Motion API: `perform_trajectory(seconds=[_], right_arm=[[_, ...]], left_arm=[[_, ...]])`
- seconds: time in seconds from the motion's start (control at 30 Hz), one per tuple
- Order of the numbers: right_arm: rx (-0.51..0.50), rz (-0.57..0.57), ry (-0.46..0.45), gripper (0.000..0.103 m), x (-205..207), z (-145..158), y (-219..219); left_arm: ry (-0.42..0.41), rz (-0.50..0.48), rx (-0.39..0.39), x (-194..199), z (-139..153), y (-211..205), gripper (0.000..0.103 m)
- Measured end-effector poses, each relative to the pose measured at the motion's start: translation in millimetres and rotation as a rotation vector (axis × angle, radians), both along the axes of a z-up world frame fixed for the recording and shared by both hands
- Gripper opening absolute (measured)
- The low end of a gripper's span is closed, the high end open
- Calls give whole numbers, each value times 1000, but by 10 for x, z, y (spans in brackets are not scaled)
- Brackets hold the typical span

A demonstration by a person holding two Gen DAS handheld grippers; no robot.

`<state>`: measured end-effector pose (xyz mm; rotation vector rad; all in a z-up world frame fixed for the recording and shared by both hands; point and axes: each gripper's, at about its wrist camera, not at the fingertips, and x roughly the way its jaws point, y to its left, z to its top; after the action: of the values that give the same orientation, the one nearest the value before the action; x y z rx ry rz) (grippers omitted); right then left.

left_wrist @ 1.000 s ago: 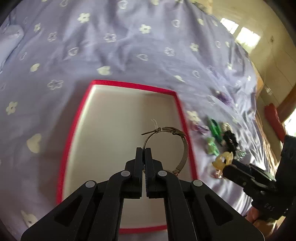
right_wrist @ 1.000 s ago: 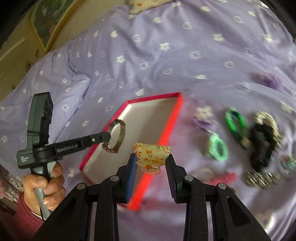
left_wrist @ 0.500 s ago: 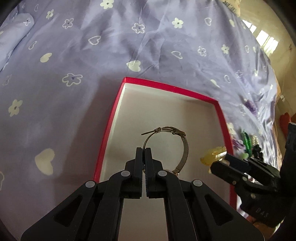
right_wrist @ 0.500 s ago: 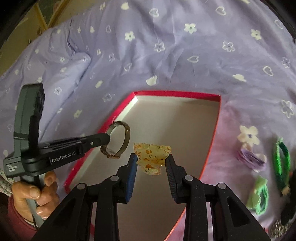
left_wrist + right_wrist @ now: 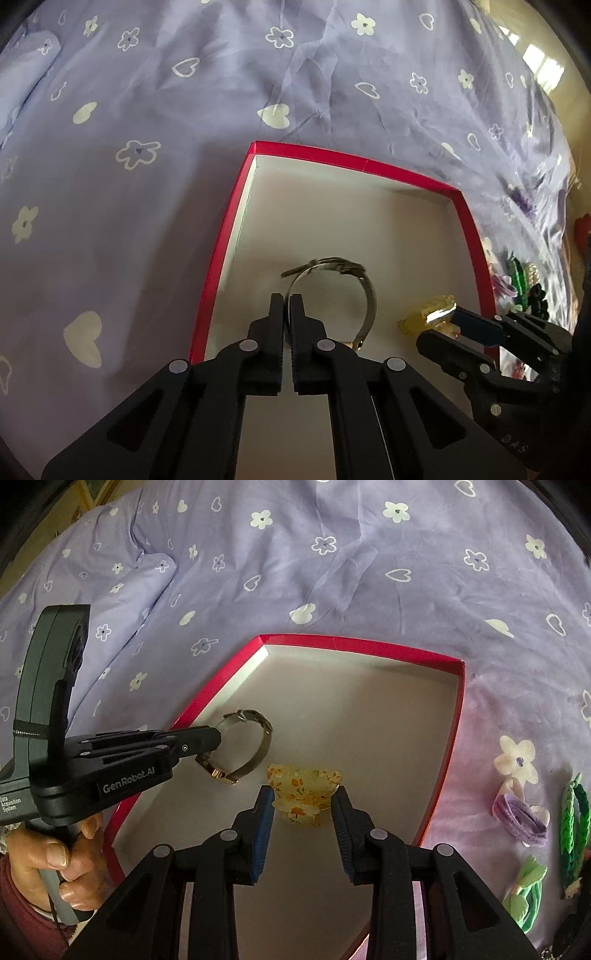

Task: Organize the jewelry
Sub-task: 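Carry the watch and clip into the red-rimmed box while opening both tools, then move both open tools back over the jewelry pile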

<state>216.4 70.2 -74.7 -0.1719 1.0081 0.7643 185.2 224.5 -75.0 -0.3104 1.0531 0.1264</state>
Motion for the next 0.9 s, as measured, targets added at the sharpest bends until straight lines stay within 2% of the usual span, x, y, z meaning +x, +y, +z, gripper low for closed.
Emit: perform_trajectory(seconds=[0.27, 0.33, 0.37, 0.4, 0.43, 0.5, 0.57, 0.67, 0.9], right_arm=[[-5, 4, -4, 35, 1, 1, 9], [-1, 3, -1, 39, -2, 10, 5], [0, -2, -4, 44, -8, 23, -4], [6, -4, -5, 47, -5, 32, -8], [10, -6, -5, 47, -10, 44, -16], [16, -14, -9, 47, -30, 84, -54], [38, -22, -15, 47, -72, 152, -130], [83, -46, -25, 48, -171, 270, -304], [149, -154, -25, 51, -376, 414, -942]], left_arm=[[11, 8, 14, 9, 12, 7, 5], [16, 19, 12, 0, 19, 30, 13], [16, 25, 8, -10, 23, 44, 16], [14, 35, 1, -29, 33, 63, 26], [8, 44, -5, -51, 49, 80, 31], [-13, 60, -3, -121, 112, 104, 31], [-30, 70, -10, -186, 185, 121, 32], [-60, 79, -11, -297, 310, 115, 39], [-101, 59, -29, -500, 477, -71, 45]])
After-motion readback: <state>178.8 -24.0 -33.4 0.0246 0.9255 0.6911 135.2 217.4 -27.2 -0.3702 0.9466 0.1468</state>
